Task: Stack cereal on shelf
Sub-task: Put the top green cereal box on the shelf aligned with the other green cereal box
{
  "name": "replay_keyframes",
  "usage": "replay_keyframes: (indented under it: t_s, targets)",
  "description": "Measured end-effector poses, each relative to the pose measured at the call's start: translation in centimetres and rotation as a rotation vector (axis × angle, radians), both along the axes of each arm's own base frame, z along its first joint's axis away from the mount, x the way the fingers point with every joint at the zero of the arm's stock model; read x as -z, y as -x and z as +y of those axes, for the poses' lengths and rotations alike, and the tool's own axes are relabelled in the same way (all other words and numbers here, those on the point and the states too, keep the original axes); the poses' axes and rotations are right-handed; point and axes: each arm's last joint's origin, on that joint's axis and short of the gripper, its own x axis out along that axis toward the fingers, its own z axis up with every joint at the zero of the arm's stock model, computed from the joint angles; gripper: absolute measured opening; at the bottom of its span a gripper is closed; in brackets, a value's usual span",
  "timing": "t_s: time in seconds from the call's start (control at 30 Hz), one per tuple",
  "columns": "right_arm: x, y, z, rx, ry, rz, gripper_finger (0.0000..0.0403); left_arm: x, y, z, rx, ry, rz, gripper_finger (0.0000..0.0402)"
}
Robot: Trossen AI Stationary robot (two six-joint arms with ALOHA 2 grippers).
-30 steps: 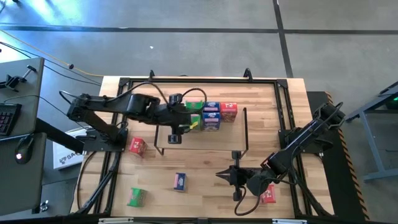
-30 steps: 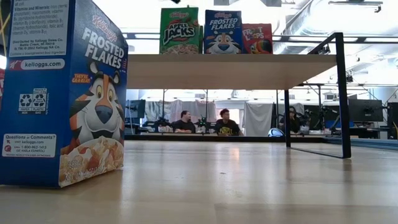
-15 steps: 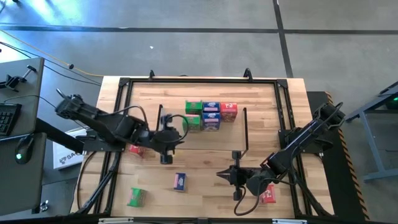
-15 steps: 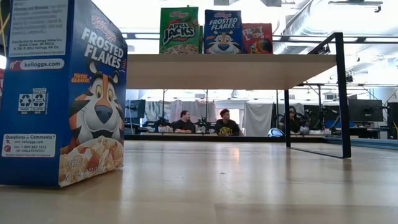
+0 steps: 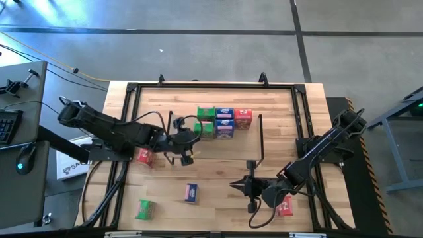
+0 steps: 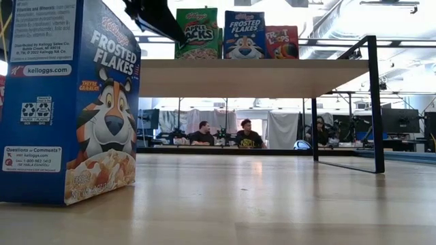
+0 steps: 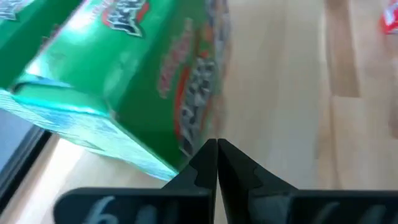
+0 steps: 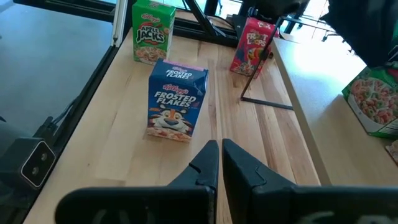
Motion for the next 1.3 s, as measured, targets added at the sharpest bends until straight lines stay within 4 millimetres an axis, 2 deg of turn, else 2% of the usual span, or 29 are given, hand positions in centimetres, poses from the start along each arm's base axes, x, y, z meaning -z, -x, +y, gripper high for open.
replay_keyframes:
  t_s: [0.4, 0.97, 1.2, 1.3]
  targets:
    - [0.0, 0.0, 0.0, -0.001, 0.004, 0.001, 0.0004, 0.3, -1.0, 1.1, 0.01, 0.0, -0.012, 0.0001]
    - [0.0, 0.0, 0.0, -0.002, 0.0, -0.001, 0.0004, 0.0, -2.2, 0.9, 0.052, 0.001, -0.104, 0.0003]
    - [0.0, 0.0, 0.0, -0.001, -0.005, -0.002, 0.0004, -0.3, -2.4, 1.0, 0.054, -0.001, -0.129, 0.0003]
    - [0.0, 0.0, 0.1, 0.003, -0.059, 0.0, 0.0004, -0.5, -2.1, 0.3, 0.073, 0.005, -0.135, 0.0003]
